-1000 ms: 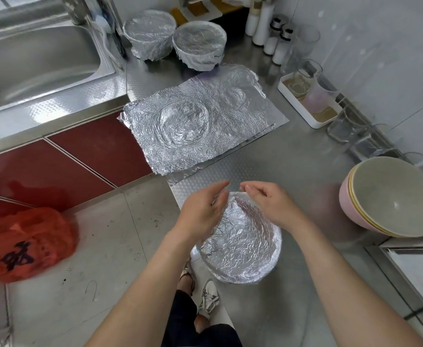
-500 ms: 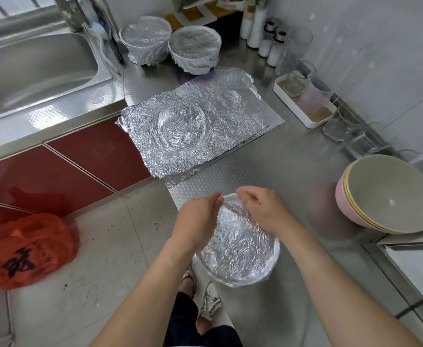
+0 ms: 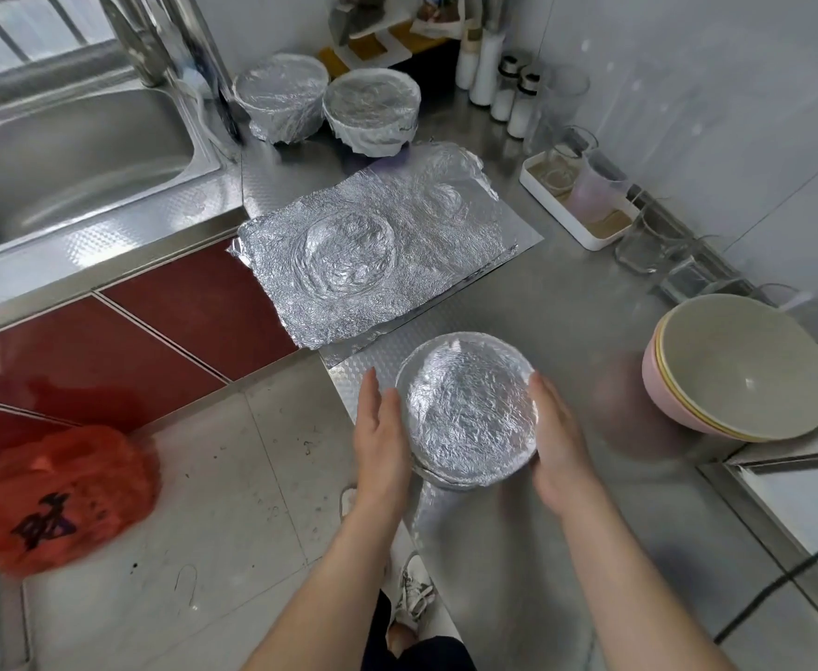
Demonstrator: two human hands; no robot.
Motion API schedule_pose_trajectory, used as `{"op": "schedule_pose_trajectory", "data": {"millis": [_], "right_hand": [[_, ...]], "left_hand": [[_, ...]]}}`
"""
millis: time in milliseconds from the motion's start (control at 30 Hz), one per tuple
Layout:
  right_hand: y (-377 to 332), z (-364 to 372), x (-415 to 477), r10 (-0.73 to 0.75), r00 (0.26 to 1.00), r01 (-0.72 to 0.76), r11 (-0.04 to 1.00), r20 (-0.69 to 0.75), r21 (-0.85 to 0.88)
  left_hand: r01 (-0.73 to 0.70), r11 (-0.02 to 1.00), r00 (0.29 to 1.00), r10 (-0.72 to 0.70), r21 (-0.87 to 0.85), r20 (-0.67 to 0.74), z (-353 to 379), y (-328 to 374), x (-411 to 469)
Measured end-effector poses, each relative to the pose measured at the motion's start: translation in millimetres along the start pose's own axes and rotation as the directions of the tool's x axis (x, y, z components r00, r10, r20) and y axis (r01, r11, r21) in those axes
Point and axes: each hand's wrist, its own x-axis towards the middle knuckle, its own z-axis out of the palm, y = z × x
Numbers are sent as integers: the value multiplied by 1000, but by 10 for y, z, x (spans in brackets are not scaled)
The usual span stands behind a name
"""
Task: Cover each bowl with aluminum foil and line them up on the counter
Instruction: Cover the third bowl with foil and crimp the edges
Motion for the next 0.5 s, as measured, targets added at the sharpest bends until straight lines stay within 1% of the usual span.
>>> {"op": "schedule_pose_trajectory", "data": {"millis": [100, 200, 300, 333, 400, 467, 500], "right_hand": [[-27, 72, 28, -8, 997, 13, 998, -74, 61], [3, 139, 45, -33, 992, 36, 999, -126, 21], [35, 169, 88, -35, 990, 31, 999, -137, -37], [40, 163, 104, -43, 991, 36, 998, -129, -61], [-8, 135, 150, -62, 995, 53, 992, -77, -114], [-146, 117, 234, -96, 995, 97, 981, 13, -167], [-233, 115, 302, -119, 991, 129, 972, 61, -198]], "left_hand": [[20, 999, 1000, -21, -34, -5, 97, 4, -33], [55, 995, 996, -61, -87, -63, 202, 3, -46], [108, 990, 989, -115, -89, -89, 237, -189, 33], [120, 991, 988, -125, -66, -89, 232, -234, 36], [97, 995, 994, -96, 8, -51, 226, -64, -95], [107, 994, 994, -107, -1, -27, 172, 5, -187], [121, 993, 992, -120, 17, -40, 114, 14, -224]]}}
